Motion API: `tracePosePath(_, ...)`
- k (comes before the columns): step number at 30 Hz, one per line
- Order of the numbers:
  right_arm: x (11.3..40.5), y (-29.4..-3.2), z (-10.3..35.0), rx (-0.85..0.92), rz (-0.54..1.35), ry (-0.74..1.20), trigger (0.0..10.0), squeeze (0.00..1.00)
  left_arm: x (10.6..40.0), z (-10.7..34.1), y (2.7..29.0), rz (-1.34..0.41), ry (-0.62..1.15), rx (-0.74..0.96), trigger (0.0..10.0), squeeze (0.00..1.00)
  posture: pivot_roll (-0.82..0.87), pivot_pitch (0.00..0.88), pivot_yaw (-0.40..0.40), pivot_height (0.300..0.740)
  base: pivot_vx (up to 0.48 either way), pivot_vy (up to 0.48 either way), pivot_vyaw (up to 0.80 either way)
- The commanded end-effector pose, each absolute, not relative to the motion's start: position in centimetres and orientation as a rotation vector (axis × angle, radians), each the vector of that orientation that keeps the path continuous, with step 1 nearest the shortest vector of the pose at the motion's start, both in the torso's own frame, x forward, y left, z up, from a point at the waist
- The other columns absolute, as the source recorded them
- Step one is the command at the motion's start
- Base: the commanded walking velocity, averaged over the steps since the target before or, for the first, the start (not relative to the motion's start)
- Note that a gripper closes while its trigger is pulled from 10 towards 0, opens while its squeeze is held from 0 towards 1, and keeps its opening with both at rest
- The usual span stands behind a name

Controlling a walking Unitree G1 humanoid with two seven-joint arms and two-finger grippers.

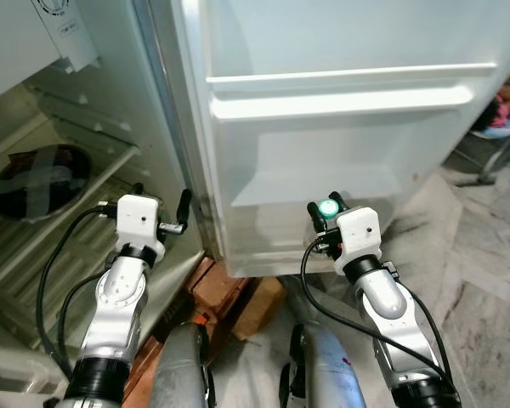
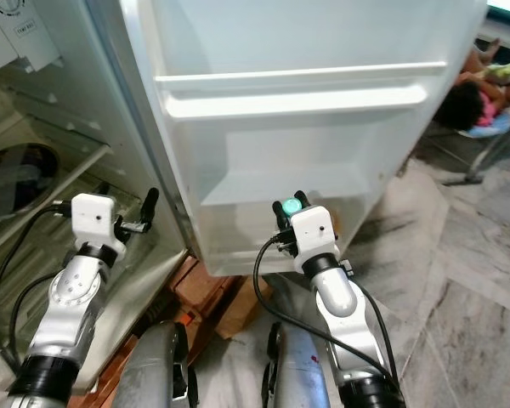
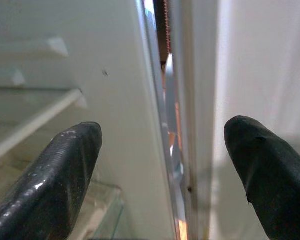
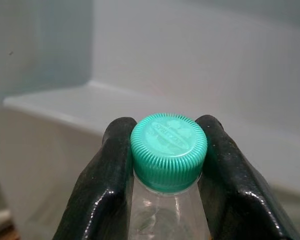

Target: Restocking fridge

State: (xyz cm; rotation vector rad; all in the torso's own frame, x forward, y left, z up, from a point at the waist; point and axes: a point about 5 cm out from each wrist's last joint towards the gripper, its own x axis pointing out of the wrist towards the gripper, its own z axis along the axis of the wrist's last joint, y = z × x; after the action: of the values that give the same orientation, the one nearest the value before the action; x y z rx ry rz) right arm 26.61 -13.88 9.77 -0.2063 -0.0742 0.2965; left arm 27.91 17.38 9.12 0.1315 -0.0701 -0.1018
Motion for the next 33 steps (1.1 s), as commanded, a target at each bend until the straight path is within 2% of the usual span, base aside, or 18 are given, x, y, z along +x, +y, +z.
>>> tracePosePath(1, 26.5, -14.0, 9.8, -0.193, 0.306, -0.072, 10.0, 0.0, 27.5, 9.1, 17.7, -0.098, -0.06, 0.138, 10.0, 0.0, -0.03, 0.154, -0.004, 0.636, 0.0, 0.0, 0.0)
tracePosePath(4, 26.3, -14.0, 9.6, -0.208, 0.333, -0.054, 10.0, 0.0, 26.9, 9.3, 17.9, -0.083, -0.059, 0.133, 10.0, 0.0, -0.02, 0.178, -0.017, 0.632, 0.0, 0.0, 0.0)
tracePosePath(15, 27.8, -13.4, 10.0, -0.28, 0.419, -0.09, 10.0, 0.0, 25.8, 9.8, 18.1, -0.068, -0.049, 0.134, 10.0, 0.0, 0.01, 0.219, -0.016, 0.563, 0.0, 0.0, 0.0)
tracePosePath(24, 29.8, -13.6, 9.6, -0.396, 0.448, -0.112, 10.0, 0.0, 25.8, 10.4, 18.3, -0.078, -0.057, 0.155, 10.0, 0.0, 0.04, 0.236, -0.007, 0.563, 0.0, 0.0, 0.0)
tracePosePath(28, 31.2, -13.1, 10.7, -0.548, 0.457, -0.224, 10.0, 0.0, 25.7, 10.6, 18.3, -0.078, -0.062, 0.165, 10.0, 0.0, 0.06, 0.236, 0.0, 0.563, 0.0, 0.0, 0.0)
tracePosePath(33, 32.8, -12.8, 12.5, -0.634, 0.434, -0.343, 10.0, 0.0, 25.7, 10.8, 18.3, -0.081, -0.064, 0.169, 10.0, 0.0, 0.07, 0.239, 0.007, 0.563, 0.0, 0.0, 0.0)
